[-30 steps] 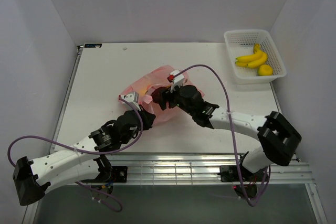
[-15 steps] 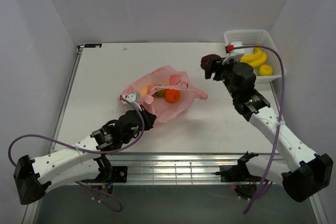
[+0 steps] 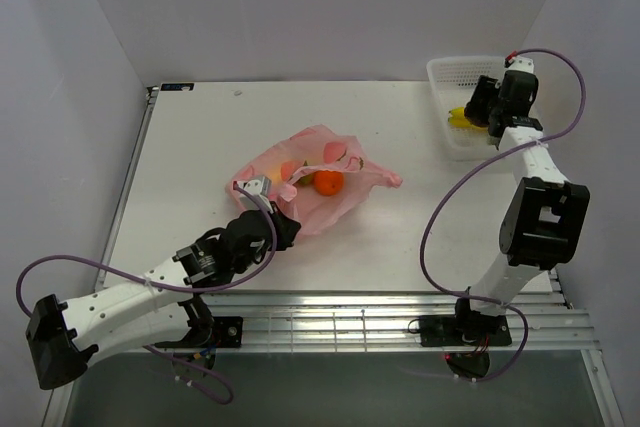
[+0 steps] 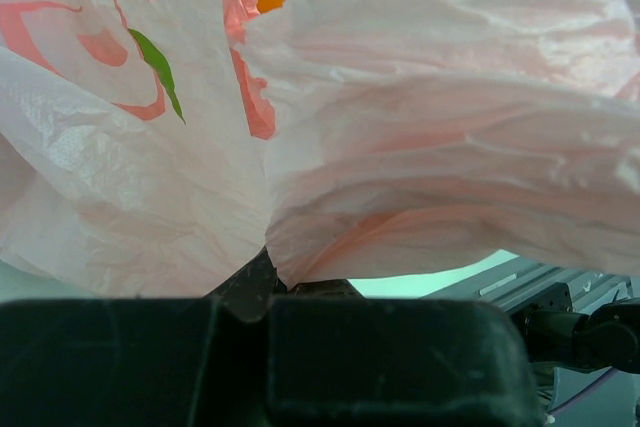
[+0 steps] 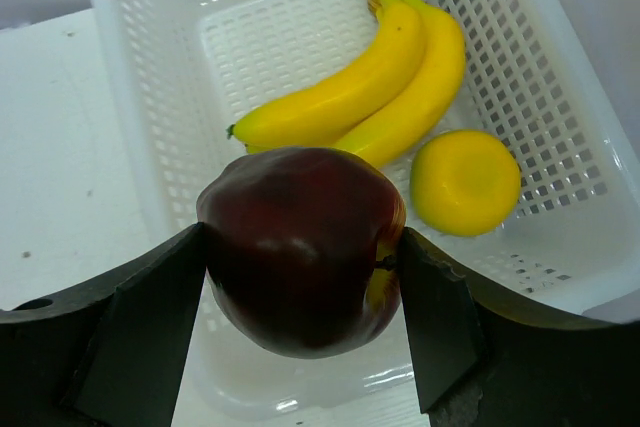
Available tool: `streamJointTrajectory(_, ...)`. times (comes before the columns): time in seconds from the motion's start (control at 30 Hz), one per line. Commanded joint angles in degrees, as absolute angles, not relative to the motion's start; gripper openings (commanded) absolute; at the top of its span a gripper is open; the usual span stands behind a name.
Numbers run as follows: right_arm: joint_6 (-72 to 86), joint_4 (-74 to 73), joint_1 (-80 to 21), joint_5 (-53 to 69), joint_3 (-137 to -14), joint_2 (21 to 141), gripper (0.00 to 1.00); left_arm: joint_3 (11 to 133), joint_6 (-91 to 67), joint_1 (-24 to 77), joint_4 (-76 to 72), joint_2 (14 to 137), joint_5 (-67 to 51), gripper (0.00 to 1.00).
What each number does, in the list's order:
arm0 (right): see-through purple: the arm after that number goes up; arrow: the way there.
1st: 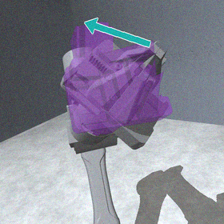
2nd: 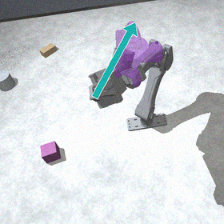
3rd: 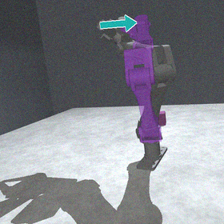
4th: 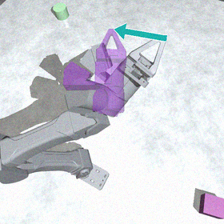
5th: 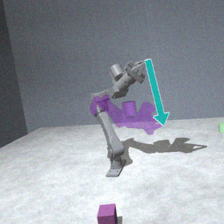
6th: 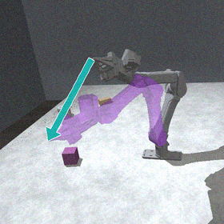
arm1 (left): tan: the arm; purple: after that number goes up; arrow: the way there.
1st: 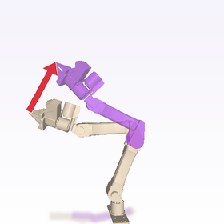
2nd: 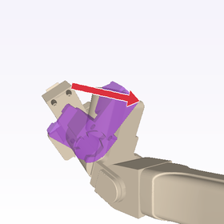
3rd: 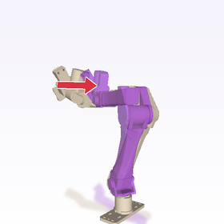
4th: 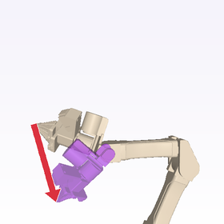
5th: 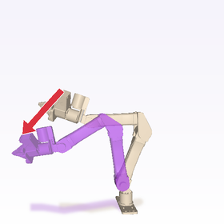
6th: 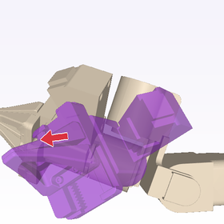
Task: Take the fake fruits out of the plastic bag
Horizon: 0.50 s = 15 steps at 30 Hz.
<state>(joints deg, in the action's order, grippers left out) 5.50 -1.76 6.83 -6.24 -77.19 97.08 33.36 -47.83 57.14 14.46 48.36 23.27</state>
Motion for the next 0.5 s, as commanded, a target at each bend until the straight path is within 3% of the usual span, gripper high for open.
streamJointTrajectory(0.0, 6.9, -3.7, 8.8, -5.1, -83.6, 99.9, 0.51, 33.1, -47.6, 57.4, 14.2, 46.6, 22.6, 0.00)
streamJointTrajectory(0.03, 6.7, -4.1, 9.1, -4.9, -86.1, 102.3, 0.54, 33.0, -47.7, 57.4, 14.3, 46.4, 22.7, 0.00)
streamJointTrajectory(0.1, 6.2, -7.4, 9.5, -4.1, -89.0, 104.1, 0.90, 32.7, -47.8, 57.4, 14.2, 46.4, 22.7, 0.00)
streamJointTrajectory(0.13, 6.2, -8.8, 9.5, -3.8, -91.4, 105.0, 0.94, 32.8, -47.8, 57.4, 14.2, 46.8, 22.8, 0.00)
streamJointTrajectory(0.17, 6.2, -9.5, 9.5, -3.0, -91.8, 104.9, 0.90, 32.9, -47.7, 57.4, 14.5, 47.0, 23.0, 0.00)
streamJointTrajectory(0.47, 2.1, -8.9, 3.8, 9.7, -80.4, 87.7, 0.90, 33.0, -48.3, 57.4, 14.4, 47.7, 22.9, 0.00)
